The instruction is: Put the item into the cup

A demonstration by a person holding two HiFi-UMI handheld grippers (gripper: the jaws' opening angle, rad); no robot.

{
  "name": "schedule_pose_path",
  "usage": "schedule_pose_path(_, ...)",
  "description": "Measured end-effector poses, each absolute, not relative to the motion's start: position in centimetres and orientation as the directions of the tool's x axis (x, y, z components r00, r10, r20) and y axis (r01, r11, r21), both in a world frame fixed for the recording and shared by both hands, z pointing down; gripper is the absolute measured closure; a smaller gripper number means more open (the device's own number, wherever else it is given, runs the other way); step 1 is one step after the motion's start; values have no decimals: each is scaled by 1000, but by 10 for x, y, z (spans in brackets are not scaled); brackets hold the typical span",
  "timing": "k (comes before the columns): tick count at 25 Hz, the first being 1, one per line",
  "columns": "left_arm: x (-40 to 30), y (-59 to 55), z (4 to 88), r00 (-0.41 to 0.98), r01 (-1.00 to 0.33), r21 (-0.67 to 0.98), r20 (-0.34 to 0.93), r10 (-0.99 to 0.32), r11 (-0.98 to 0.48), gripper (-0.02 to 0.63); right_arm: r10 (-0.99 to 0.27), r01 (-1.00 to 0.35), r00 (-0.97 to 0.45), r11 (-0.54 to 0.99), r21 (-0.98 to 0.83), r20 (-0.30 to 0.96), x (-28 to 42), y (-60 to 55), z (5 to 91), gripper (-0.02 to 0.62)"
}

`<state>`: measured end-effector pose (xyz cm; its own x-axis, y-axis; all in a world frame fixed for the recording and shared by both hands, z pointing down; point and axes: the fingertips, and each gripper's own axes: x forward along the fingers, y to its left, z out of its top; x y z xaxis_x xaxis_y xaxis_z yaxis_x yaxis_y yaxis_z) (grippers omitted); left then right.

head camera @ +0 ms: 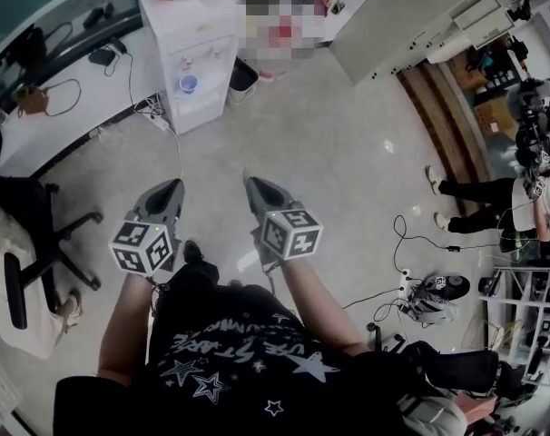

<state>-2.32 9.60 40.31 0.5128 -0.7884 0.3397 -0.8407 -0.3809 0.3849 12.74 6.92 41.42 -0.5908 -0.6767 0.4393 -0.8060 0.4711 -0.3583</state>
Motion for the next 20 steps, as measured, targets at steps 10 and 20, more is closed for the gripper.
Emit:
schedule_pose_path(10,-59,46,422,577,-801,416,344,-741,-430,600,-700,-842,-538,424,-333,470,85,17,424,595)
schedule_pose_path(20,-96,23,440,527,-823,445,366,-767,-354,600,-652,-820,-572,449,-354,497,49,-8,446,595)
